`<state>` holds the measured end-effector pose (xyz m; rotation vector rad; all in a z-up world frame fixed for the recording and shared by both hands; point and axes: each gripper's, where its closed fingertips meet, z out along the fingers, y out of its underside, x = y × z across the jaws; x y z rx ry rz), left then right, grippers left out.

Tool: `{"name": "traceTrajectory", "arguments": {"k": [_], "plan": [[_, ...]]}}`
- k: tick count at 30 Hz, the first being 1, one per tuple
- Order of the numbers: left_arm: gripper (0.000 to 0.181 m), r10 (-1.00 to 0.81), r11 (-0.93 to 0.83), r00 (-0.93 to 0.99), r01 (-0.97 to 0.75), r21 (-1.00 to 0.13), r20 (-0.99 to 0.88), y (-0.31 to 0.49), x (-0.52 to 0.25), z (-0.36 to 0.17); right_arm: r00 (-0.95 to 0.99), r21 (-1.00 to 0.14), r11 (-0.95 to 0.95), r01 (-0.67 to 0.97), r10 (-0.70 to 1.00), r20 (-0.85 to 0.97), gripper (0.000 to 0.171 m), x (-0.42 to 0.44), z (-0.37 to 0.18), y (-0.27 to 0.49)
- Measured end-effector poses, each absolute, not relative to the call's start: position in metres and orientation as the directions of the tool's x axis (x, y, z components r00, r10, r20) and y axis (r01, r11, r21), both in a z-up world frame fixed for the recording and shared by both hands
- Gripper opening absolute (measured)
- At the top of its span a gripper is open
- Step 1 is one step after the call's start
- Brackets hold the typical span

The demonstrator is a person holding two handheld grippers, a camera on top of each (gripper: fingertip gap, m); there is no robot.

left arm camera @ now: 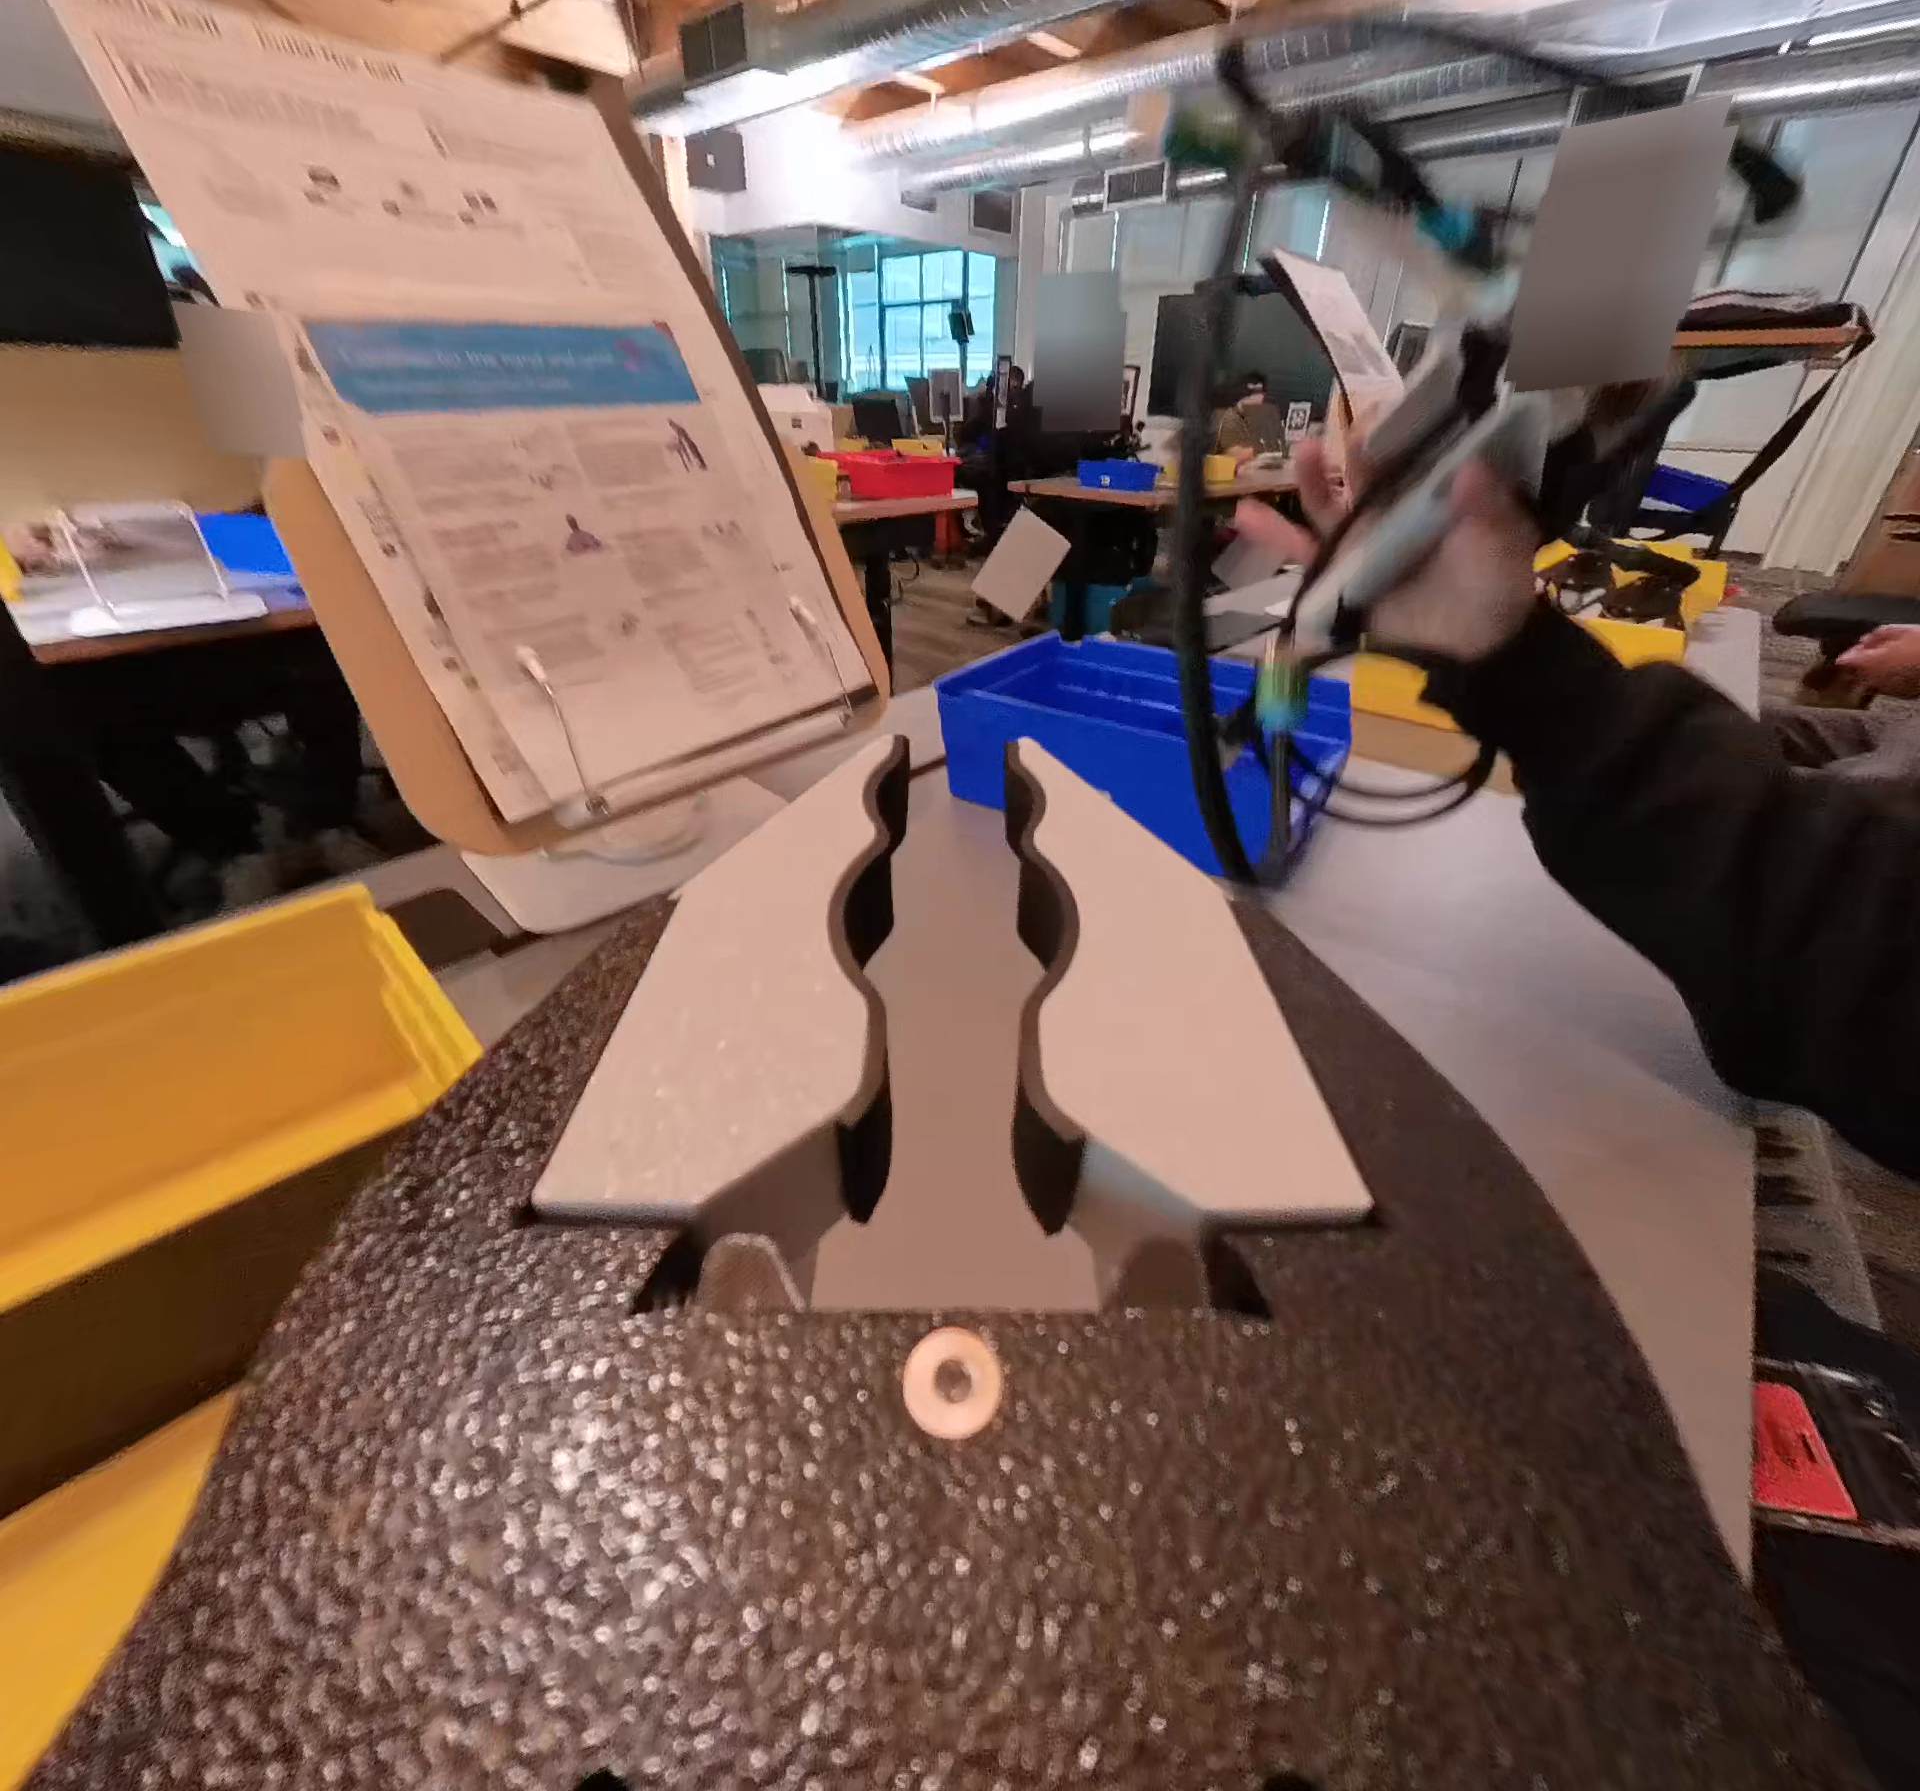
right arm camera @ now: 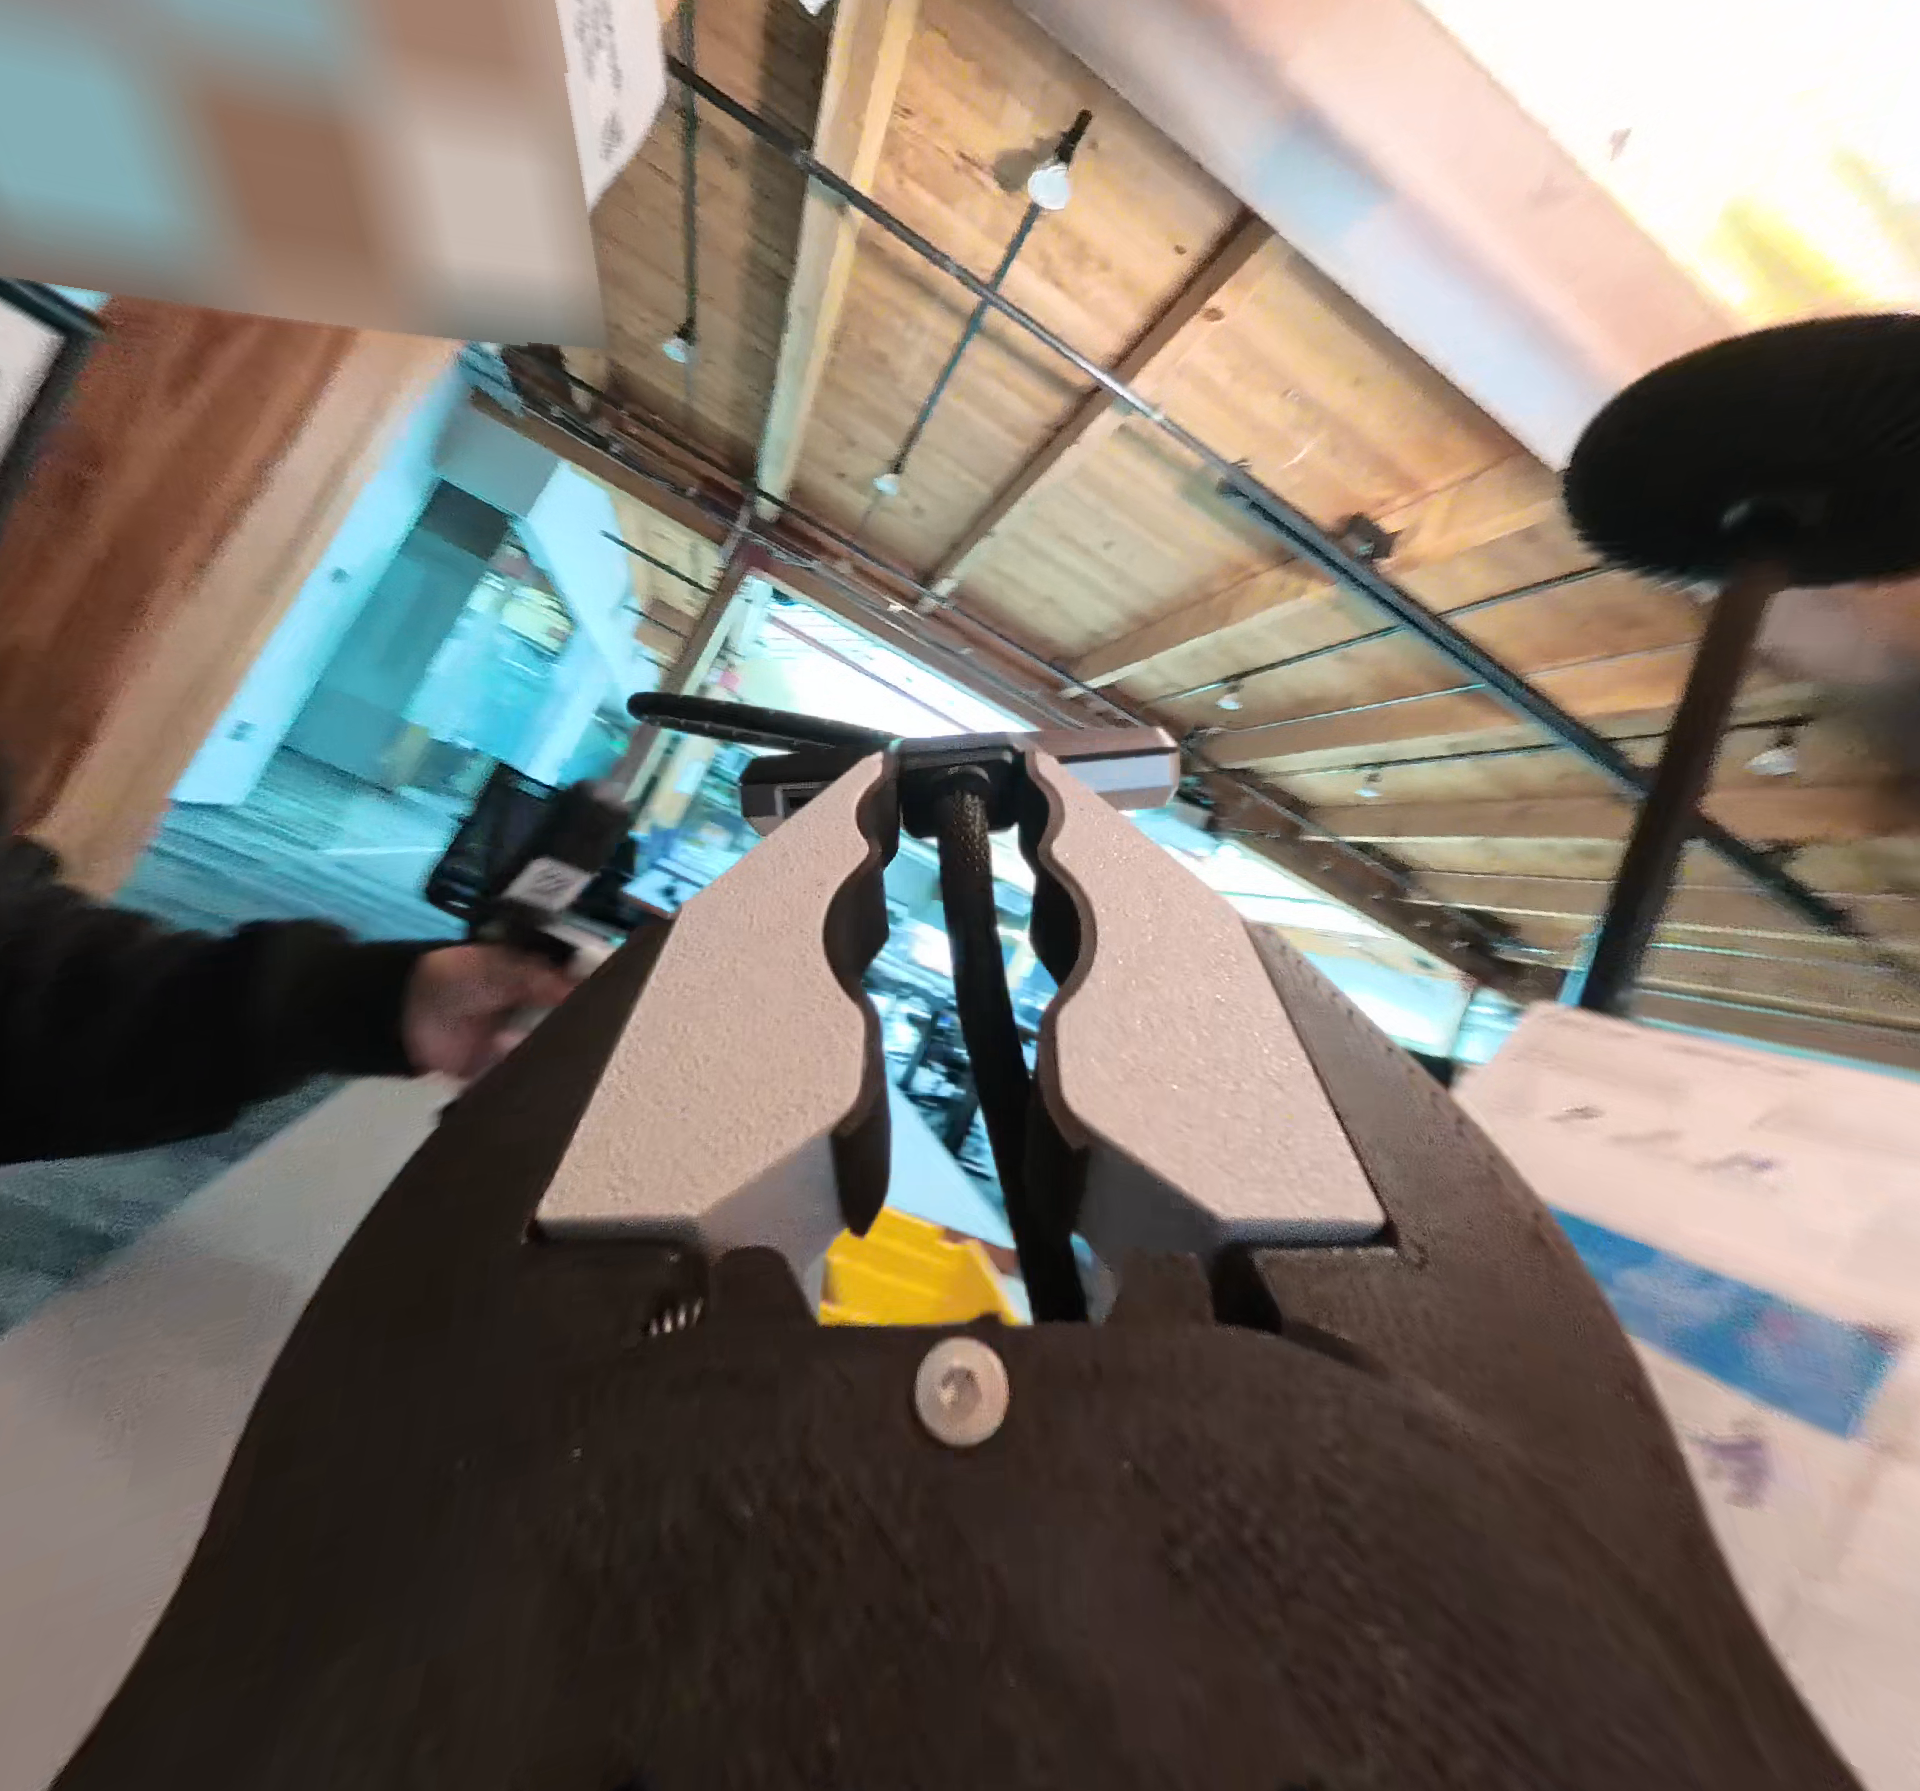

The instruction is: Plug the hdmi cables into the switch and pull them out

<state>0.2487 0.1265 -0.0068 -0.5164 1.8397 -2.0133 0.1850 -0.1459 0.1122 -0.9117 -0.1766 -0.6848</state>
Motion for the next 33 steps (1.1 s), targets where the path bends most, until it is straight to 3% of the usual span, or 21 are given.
{"name": "traceTrajectory", "arguments": {"k": [4, 8, 12, 17, 21, 26, 29, 33], "plan": [[0.014, -0.442, -0.044, -0.895, -0.044, -0.998, 0.059, 0.108, 0.243, -0.041, 0.655, -0.660, 0.262, 0.704, -0.599, 0.460, 0.020, 0.218, 0.157, -0.190], [0.015, -0.399, -0.002, -0.914, -0.086, -0.996, 0.080, 0.092, 0.238, -0.064, 0.529, -0.732, 0.029, 0.680, -0.711, 0.463, 0.020, 0.264, 0.154, -0.258], [0.015, -0.380, 0.058, -0.922, -0.101, -0.993, 0.071, 0.086, 0.237, -0.083, 0.478, -0.816, -0.264, 0.514, -0.701, 0.528, 0.021, 0.282, 0.113, -0.313], [0.014, -0.346, 0.069, -0.933, -0.134, -0.989, 0.103, 0.077, 0.240, -0.097, 0.354, -0.792, -0.563, 0.234, -0.710, 0.609, 0.021, 0.302, 0.077, -0.370], [0.014, -0.316, 0.059, -0.940, -0.157, -0.986, 0.130, 0.062, 0.242, -0.102, 0.317, -0.828, -0.557, 0.068, -0.775, 0.547, 0.021, 0.317, 0.068, -0.384], [0.014, -0.274, 0.093, -0.946, -0.203, -0.975, 0.171, 0.041, 0.243, -0.123, 0.396, -0.913, -0.399, -0.088, -0.855, 0.335, 0.020, 0.350, 0.039, -0.350], [0.014, -0.241, 0.102, -0.948, -0.236, -0.966, 0.206, 0.030, 0.242, -0.133, 0.380, -0.934, -0.334, -0.129, -0.886, 0.265, 0.020, 0.372, 0.026, -0.341], [0.014, -0.190, 0.118, -0.955, -0.252, -0.961, 0.227, 0.014, 0.234, -0.142, 0.300, -0.973, -0.223, -0.061, -0.934, 0.196, 0.020, 0.398, 0.021, -0.353]]}}
